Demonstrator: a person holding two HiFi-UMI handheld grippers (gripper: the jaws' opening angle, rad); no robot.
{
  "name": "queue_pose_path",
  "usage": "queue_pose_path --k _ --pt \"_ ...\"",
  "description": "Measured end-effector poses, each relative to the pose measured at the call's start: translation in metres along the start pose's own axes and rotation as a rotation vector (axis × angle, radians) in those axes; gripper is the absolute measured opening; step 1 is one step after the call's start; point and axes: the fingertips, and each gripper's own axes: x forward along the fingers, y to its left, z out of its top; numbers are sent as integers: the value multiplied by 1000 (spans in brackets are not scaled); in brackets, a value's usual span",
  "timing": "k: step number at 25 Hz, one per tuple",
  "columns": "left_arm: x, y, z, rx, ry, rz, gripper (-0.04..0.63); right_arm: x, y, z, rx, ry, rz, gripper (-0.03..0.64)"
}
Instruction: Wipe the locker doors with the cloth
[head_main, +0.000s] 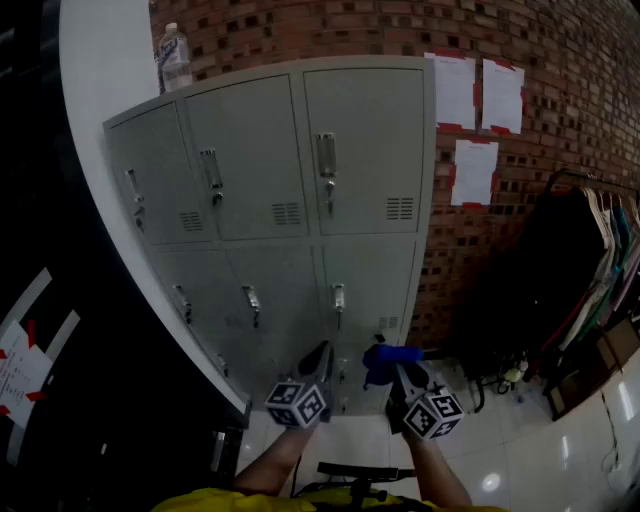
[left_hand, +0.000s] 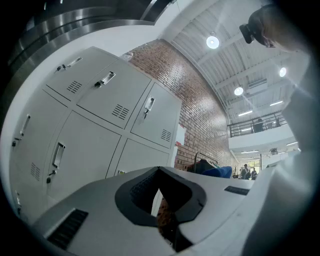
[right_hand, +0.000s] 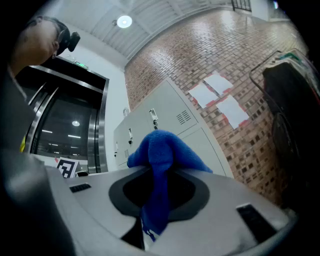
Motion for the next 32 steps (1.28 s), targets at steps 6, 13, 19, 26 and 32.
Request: queue_pose_path --k 6,13,19,26,32 --pt "78 46 14 -10 -25 -11 -8 113 -32 119 -156 -108 39 69" --pt "107 55 5 -15 -3 32 -8 222 -10 343 -426 -295 94 69" --pt "122 53 26 4 -53 44 -8 278 -22 468 -436 -336 25 69" --pt "121 71 15 19 -36 84 -8 310 0 491 -422 -358 51 71" --pt "111 84 13 32 -28 134 -8 392 126 417 -495 -224 235 71"
